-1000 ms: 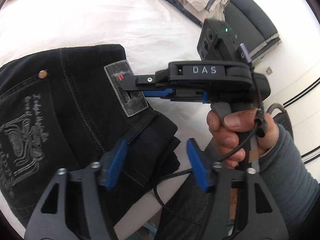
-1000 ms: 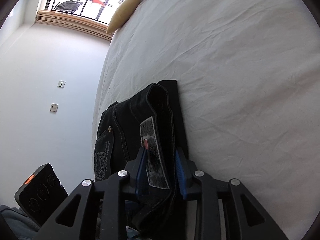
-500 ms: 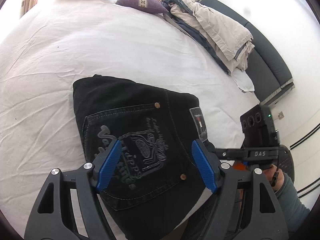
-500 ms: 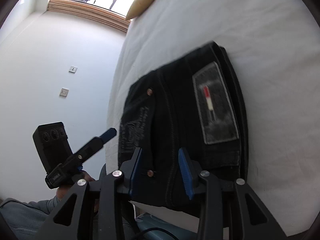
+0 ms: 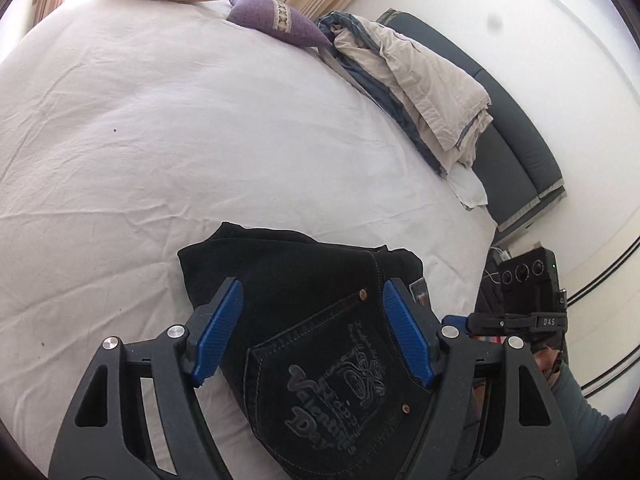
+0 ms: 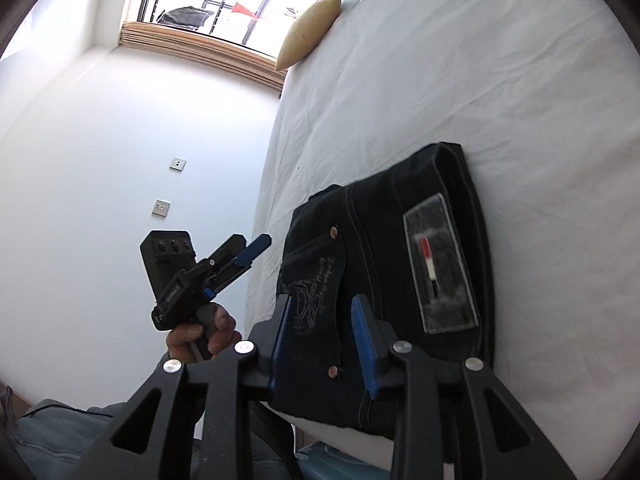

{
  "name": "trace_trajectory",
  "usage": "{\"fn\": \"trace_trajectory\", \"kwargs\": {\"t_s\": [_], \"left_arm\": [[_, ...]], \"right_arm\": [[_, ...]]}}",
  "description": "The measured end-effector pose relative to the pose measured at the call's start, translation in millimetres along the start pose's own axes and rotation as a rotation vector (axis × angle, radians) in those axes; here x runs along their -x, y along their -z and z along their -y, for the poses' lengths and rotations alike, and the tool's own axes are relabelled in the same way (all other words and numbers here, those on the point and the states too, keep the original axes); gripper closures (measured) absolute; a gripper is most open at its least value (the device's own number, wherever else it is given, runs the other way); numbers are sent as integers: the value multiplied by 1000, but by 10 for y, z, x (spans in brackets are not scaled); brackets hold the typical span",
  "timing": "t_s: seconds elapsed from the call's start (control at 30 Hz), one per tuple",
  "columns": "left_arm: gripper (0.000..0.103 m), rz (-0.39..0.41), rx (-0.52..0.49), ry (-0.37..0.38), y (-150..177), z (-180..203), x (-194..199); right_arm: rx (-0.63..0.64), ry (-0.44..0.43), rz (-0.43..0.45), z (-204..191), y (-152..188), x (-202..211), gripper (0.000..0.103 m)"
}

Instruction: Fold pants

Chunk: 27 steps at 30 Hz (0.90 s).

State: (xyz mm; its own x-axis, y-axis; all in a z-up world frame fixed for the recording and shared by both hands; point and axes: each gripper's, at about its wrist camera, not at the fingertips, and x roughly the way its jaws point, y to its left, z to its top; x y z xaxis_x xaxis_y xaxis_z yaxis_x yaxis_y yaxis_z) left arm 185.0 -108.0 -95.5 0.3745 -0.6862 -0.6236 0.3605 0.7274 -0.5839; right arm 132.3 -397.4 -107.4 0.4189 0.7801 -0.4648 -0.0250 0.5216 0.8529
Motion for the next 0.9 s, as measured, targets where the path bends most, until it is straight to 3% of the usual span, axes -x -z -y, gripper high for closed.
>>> {"fn": "trace_trajectory", "kwargs": {"t_s": [0.1,0.17,0.23,0.33,0.47,0.53,0.67,0.83,0.9], "left_arm": [[33,-31,25,40,112,-151,-127],[33,-22,-5,59,240,-156,-140],[33,-8,-35,63,367,-140,-111],[33,3,-68,64,511,-83,-76],[33,11,-107,70,633,-9,23],[33,-5,-97,138,729,47,79],[33,-36,-167,122,934,228,43],[33,31,-139,174,601,217,112],[33,6,-78,247,418,97,-16]], "right_arm": [[-50,24,-36,179,-177,-252,69],[-109,55,-61,389,-197,-384,75],[-147,40,-48,532,-160,-396,91],[-176,11,-33,604,-36,-362,96],[-178,28,-25,591,81,-315,96],[-183,29,-20,598,106,-296,96],[-181,44,-10,598,162,-282,96],[-172,59,-20,511,148,-289,89],[-172,59,-20,505,143,-290,89]]}}
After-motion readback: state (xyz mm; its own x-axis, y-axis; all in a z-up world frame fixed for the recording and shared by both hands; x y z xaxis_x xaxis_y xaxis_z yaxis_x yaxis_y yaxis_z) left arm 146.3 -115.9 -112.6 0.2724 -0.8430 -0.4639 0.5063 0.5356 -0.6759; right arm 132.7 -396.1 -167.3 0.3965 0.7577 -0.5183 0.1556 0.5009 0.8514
